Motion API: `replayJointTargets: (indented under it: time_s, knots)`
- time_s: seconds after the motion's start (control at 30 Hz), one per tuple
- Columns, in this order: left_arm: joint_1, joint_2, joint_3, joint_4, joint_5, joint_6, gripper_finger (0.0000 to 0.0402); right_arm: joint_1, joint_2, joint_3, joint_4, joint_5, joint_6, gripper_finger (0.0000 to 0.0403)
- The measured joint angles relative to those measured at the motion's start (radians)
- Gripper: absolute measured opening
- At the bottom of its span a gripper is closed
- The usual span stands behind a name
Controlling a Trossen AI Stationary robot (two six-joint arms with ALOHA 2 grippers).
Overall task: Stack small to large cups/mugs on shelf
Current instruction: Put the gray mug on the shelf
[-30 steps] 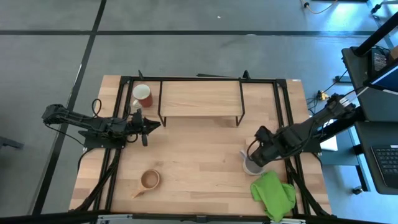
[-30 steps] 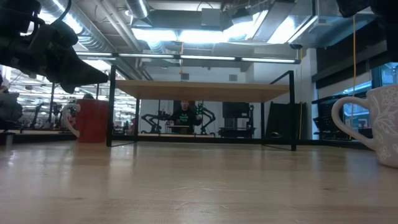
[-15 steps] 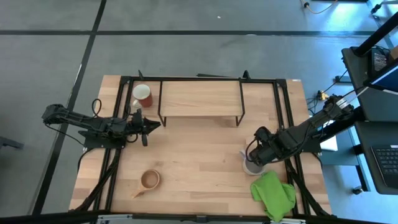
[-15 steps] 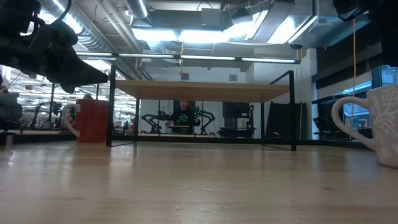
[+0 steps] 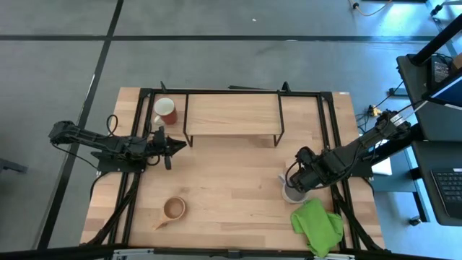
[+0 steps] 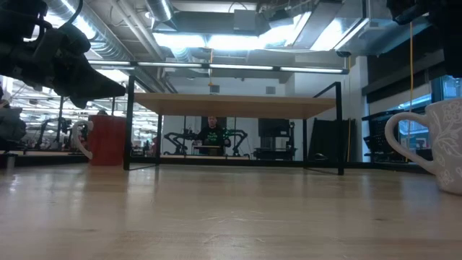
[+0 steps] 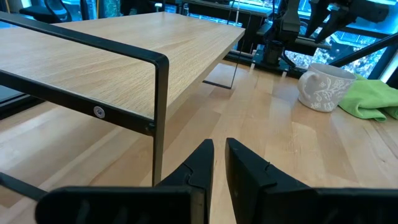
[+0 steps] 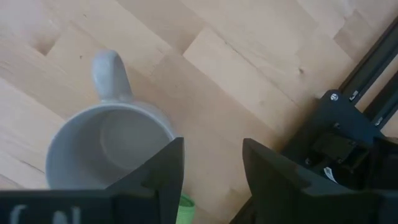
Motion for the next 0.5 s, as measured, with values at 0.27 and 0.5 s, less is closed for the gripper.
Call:
replayJointTargets:
  time_s: [0.27, 0.5]
  knots:
    - [0.0, 0.0, 0.0, 0.0, 0.0, 0.0, 0.0035, 0.0, 0.0, 0.0, -0.003, 0.0, 0.0, 0.0165]
    - [0.0, 0.0, 0.0, 0.0, 0.0, 0.0, 0.0035, -0.015, 0.0, 0.0, -0.015, -0.027, 0.02, 0.0165]
